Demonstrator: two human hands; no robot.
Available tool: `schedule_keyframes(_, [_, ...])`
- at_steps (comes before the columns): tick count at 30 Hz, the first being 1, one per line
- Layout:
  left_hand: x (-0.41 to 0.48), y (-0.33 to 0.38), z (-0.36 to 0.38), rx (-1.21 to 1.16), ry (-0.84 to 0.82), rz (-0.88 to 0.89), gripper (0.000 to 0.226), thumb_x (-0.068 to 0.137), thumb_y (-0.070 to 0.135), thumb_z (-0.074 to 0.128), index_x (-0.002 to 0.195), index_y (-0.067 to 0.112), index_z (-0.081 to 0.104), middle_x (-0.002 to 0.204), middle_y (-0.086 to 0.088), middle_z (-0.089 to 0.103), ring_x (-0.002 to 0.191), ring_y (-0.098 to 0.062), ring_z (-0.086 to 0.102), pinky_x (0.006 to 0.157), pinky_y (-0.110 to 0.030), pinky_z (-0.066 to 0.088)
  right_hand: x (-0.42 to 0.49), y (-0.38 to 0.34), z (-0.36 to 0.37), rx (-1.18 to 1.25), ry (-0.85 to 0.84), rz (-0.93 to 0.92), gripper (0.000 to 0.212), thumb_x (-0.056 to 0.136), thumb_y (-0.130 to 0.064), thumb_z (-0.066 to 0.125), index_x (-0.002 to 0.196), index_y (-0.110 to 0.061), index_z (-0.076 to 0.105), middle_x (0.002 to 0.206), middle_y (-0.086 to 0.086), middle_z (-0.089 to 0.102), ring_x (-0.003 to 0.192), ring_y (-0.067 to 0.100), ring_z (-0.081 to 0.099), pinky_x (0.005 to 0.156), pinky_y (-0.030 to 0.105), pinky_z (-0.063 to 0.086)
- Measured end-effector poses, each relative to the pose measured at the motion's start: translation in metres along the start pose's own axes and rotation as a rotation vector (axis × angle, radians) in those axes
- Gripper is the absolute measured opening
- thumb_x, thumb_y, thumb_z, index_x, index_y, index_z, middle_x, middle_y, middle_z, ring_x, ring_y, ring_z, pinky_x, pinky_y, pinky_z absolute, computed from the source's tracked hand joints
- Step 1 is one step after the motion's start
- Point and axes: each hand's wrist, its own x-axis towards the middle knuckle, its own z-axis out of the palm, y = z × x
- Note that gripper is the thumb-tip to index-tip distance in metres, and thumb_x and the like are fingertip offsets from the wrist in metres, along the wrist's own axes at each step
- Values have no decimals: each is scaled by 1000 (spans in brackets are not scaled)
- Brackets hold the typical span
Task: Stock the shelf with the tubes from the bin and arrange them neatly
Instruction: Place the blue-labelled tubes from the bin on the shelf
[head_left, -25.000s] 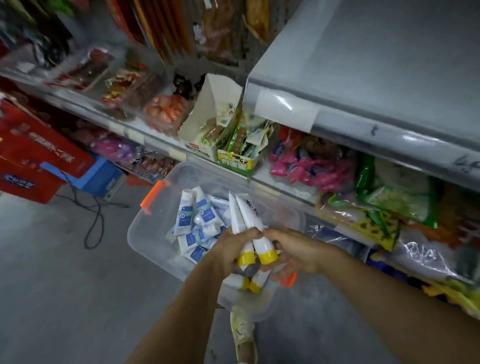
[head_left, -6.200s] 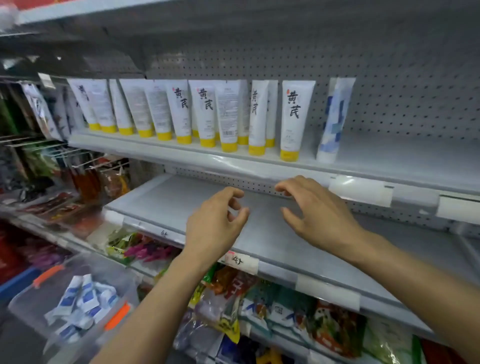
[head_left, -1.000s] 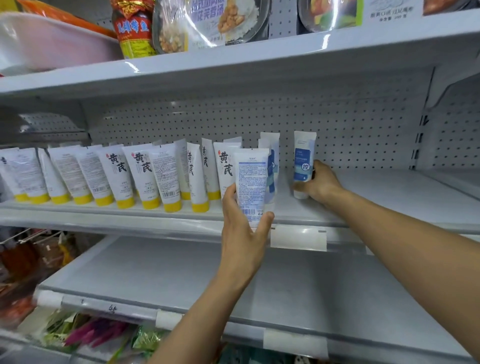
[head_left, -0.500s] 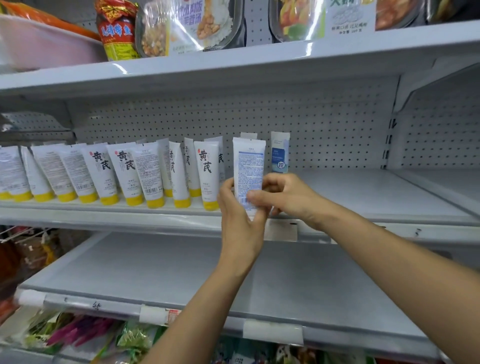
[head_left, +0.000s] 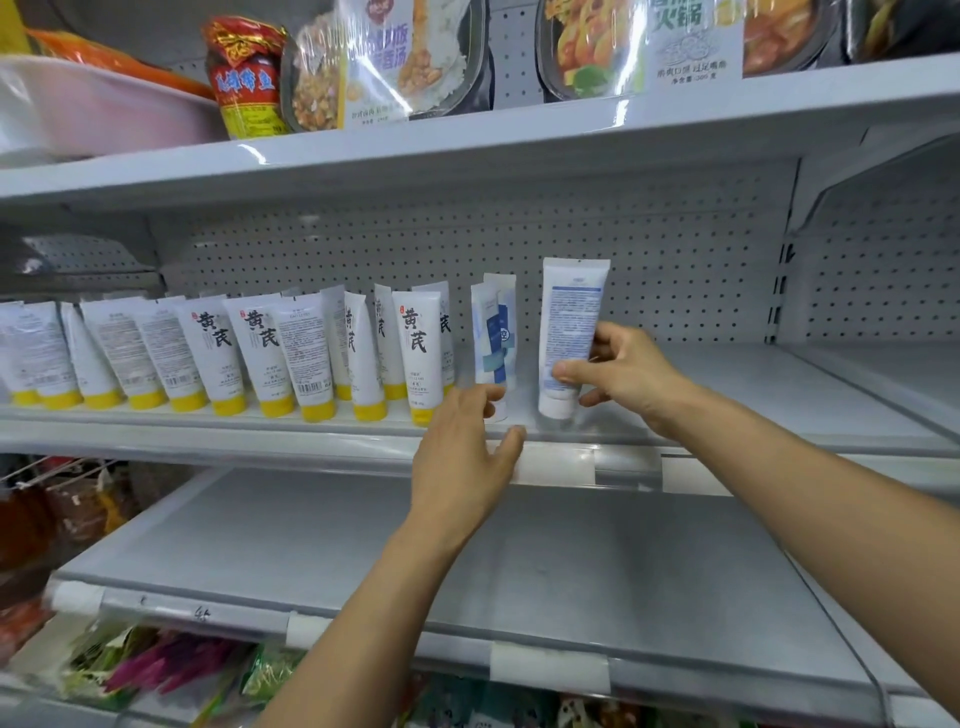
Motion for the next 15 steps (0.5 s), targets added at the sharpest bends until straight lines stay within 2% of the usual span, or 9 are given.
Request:
schedule_keyframes(4, [1, -5, -2, 62, -38, -30, 33, 90, 34, 61, 121, 25, 56, 114, 10, 56, 104, -9, 53, 87, -31, 48, 9, 12, -2, -48, -18, 36, 39, 82, -5, 72, 117, -17, 61, 108, 1, 69, 89, 14, 65, 60, 24, 52])
schedule_keyframes(8, [2, -8, -3, 68, -50, -33, 31, 90, 34, 62, 119, 25, 57, 112, 9, 57, 102, -9, 54, 87, -31, 48, 14, 17, -1, -87, -50, 51, 40, 83, -6, 71, 119, -20, 60, 103, -5, 66, 90, 14, 65, 64, 25, 53])
schedule_keyframes(15, [5, -10, -3, 66, -60, -34, 31, 90, 34, 61, 120, 26, 58, 113, 9, 58, 102, -8, 54, 87, -31, 49, 18, 19, -2, -107, -70, 67, 40, 84, -7, 70, 121, -20, 58, 107, -3, 66, 91, 12, 65, 65, 24, 53])
